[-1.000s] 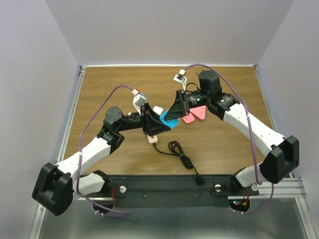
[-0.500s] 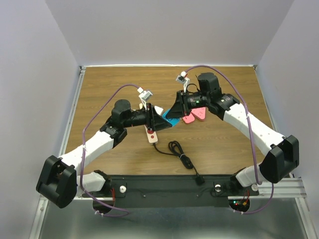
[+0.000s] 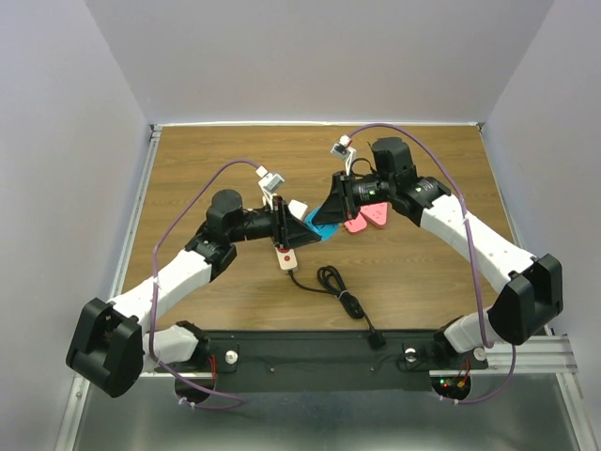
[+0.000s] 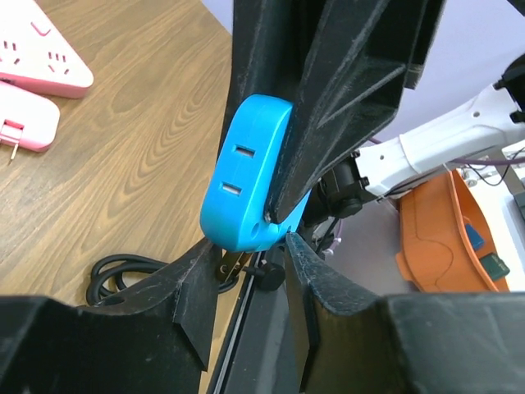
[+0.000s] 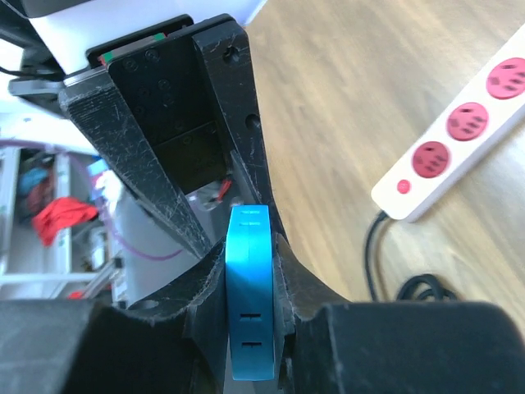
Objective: Insert the plug
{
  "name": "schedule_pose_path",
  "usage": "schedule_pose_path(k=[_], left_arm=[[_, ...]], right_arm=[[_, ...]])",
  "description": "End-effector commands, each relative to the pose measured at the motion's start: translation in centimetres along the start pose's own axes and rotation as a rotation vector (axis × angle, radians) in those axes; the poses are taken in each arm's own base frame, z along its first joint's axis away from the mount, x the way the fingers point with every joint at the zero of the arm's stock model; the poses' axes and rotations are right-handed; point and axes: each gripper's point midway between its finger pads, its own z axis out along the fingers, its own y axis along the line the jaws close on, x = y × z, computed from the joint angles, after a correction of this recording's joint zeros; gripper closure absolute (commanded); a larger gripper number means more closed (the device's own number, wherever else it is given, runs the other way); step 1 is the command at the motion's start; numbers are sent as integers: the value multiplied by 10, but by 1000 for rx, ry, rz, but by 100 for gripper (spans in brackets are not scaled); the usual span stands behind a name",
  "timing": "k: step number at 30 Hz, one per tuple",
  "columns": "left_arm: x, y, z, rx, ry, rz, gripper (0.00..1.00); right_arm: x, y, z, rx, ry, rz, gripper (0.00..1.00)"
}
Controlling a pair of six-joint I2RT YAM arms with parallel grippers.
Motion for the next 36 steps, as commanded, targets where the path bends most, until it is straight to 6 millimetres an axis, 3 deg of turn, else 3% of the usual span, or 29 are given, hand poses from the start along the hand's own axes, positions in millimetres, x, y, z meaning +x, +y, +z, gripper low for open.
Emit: schedule_pose_path(k=[1, 4, 5, 7, 12, 22, 30, 35, 36], left_arm=[[-30, -42, -12, 157, -141, 234, 100], [-31, -67, -22, 249, -172, 271, 100], [-33, -71, -24, 255, -178, 282, 100], [-33, -73, -25, 259, -180, 287, 100], [-31, -68, -22, 254, -166, 259, 100], [-37, -71, -23, 251, -187, 252, 100], [-38, -55, -19, 194, -178, 199, 100], [-39, -46, -19, 170, -184, 177, 100], [-40, -44, -18, 167, -182, 172, 100]], right_arm=[[8, 31, -5, -129, 60, 28, 98], [12, 36, -6, -158, 77, 57, 87], [12, 37, -7, -157, 77, 63, 79], [14, 40, -10, -162, 74, 58, 68], [18, 39, -11, -153, 75, 63, 61], [22, 29, -10, -109, 64, 55, 70], [24, 30, -12, -94, 57, 42, 71], [27, 29, -13, -90, 62, 42, 89], [27, 28, -13, -84, 62, 41, 96]])
